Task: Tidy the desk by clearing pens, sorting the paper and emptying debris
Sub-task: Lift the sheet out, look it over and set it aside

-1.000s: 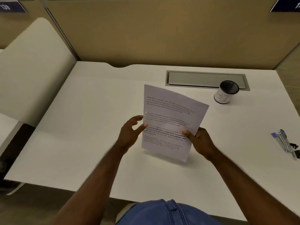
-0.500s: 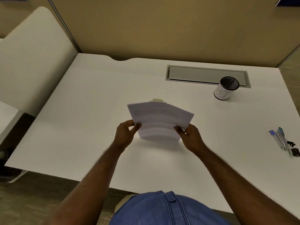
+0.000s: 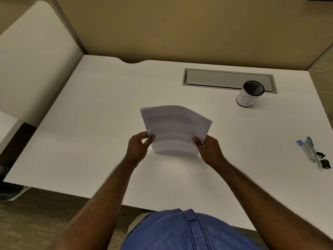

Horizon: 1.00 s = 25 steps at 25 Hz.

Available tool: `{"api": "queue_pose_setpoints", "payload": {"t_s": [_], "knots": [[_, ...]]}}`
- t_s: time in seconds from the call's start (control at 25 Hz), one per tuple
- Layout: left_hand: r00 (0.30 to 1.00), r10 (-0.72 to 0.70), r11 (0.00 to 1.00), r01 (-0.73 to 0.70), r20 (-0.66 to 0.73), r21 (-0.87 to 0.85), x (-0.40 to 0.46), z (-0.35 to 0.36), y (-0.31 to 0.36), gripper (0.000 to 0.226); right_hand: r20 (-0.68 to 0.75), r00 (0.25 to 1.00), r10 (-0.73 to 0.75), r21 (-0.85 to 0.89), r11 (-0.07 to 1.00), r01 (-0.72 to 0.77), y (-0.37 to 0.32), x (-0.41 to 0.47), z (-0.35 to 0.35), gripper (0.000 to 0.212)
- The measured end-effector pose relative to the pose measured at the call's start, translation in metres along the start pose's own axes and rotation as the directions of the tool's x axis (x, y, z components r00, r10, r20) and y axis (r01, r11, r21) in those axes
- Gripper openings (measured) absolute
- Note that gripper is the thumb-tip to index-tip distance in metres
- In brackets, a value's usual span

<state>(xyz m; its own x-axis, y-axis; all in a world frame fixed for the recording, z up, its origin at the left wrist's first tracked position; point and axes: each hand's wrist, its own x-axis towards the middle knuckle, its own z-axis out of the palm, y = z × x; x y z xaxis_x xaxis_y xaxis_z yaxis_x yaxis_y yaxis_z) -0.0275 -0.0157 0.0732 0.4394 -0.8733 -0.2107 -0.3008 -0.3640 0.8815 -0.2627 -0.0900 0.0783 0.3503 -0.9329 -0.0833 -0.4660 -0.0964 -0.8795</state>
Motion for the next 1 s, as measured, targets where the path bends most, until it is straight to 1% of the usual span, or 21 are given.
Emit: {"api": "queue_pose_setpoints", "payload": {"t_s": [0.12, 0.28, 0.4, 0.56, 0.76, 0.84, 0.92, 1.0], "knots": [[1.0, 0.005, 1.0, -0.006, -0.012, -0.031, -0.002, 0.0, 0.002, 0.024, -0.015, 1.0, -0.005, -0.001, 1.0, 0.005, -0.002, -0.003, 0.001, 0.028], [0.997, 0.028, 0.997, -0.034, -0.076, -0.072, -0.007, -0.002, 0.007, 0.022, -0.028, 1.0, -0.012, 0.026, 1.0, 0.013, -0.01, -0.007, 0.0, 0.027], [0.994, 0.053, 0.99, -0.065, -0.097, -0.127, -0.008, -0.005, 0.01, 0.021, -0.048, 0.999, -0.023, 0.016, 1.0, 0.023, -0.016, -0.007, -0.001, 0.027], [0.991, 0.067, 0.984, -0.085, -0.117, -0.158, -0.013, -0.006, 0.015, 0.019, -0.073, 0.996, -0.055, -0.028, 0.998, 0.054, -0.02, -0.009, -0.003, 0.028], [0.985, 0.058, 0.975, -0.092, -0.165, -0.204, -0.017, -0.001, 0.009, 0.018, -0.125, 0.985, -0.118, -0.124, 0.987, 0.102, -0.018, -0.015, 0.001, 0.029], [0.976, 0.07, 0.977, -0.109, -0.208, -0.184, -0.019, 0.001, 0.005, 0.018, -0.17, 0.973, -0.157, -0.146, 0.98, 0.132, -0.018, -0.018, 0.003, 0.025], [0.962, 0.103, 0.98, -0.141, -0.253, -0.137, -0.022, 0.003, 0.003, 0.017, -0.216, 0.959, -0.183, -0.134, 0.979, 0.157, -0.018, -0.022, 0.003, 0.023], [0.954, 0.129, 0.98, -0.165, -0.269, -0.112, -0.025, 0.005, 0.0, 0.016, -0.22, 0.955, -0.197, -0.117, 0.978, 0.174, -0.017, -0.024, 0.003, 0.024]]}}
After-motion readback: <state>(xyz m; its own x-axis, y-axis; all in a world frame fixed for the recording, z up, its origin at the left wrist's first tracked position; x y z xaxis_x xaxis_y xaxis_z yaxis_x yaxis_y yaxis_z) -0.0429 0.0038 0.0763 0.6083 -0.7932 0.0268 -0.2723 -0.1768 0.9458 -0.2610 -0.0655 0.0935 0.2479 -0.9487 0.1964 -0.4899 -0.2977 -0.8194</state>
